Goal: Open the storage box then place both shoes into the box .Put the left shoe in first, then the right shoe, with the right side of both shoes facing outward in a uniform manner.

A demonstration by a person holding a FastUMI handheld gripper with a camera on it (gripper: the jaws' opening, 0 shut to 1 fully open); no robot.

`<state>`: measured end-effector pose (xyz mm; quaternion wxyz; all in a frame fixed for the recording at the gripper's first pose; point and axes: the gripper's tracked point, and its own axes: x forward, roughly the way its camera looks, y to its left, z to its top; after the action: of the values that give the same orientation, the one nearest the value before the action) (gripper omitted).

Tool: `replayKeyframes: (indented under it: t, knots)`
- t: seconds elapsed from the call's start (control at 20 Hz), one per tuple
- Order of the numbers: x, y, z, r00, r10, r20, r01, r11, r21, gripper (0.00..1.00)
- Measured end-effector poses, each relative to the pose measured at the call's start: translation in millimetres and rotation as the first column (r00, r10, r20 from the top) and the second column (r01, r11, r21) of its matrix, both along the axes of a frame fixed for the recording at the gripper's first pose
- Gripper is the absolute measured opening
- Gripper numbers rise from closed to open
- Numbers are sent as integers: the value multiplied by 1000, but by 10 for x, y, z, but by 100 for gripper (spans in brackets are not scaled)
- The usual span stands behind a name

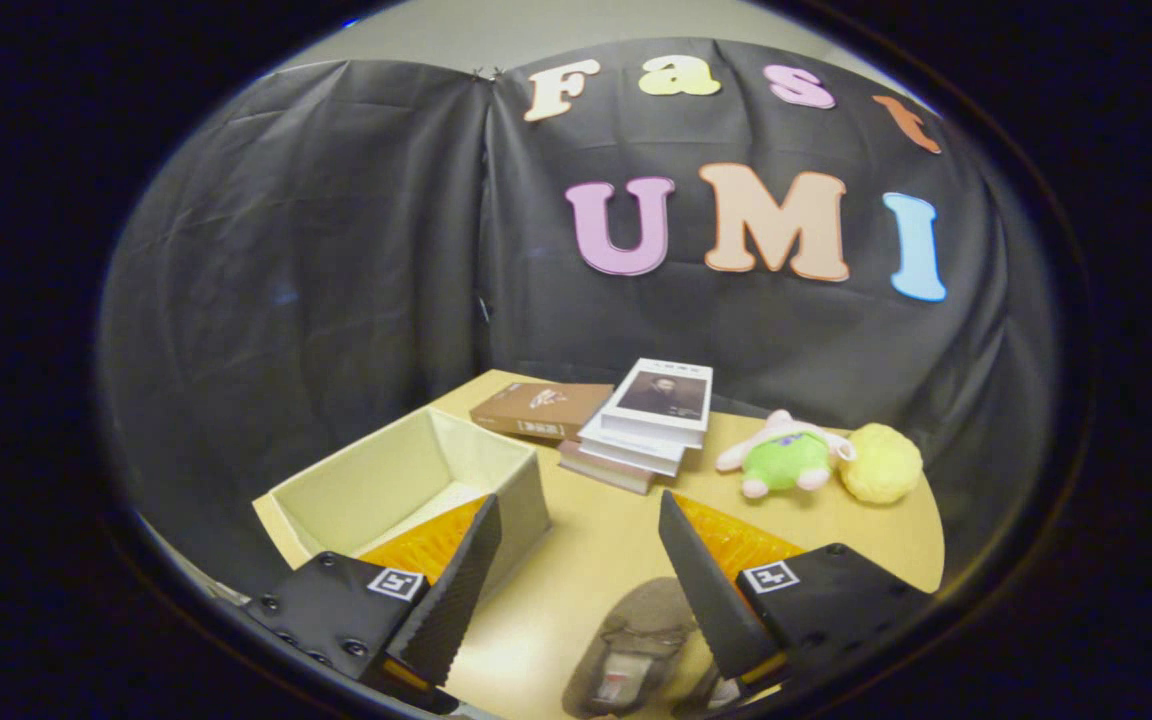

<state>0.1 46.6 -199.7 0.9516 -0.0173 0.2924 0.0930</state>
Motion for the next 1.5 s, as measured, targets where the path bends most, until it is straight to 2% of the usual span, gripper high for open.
replayKeyframes:
  t: [0.45,0.7,0.95,1.15,1.5]
  knots:
    - [-419,-698,-656,983,-71,-170,70,997,-15,100]
    - [-631,-830,-1045,962,-59,-268,57,998,-19,100]
    - [-882,-772,-1320,929,-12,-369,7,1000,-15,99]
    - [-1091,-761,-1628,887,-8,-462,-1,1000,-18,79]
    - [-1214,-769,-1812,829,-53,-557,54,998,-15,43]
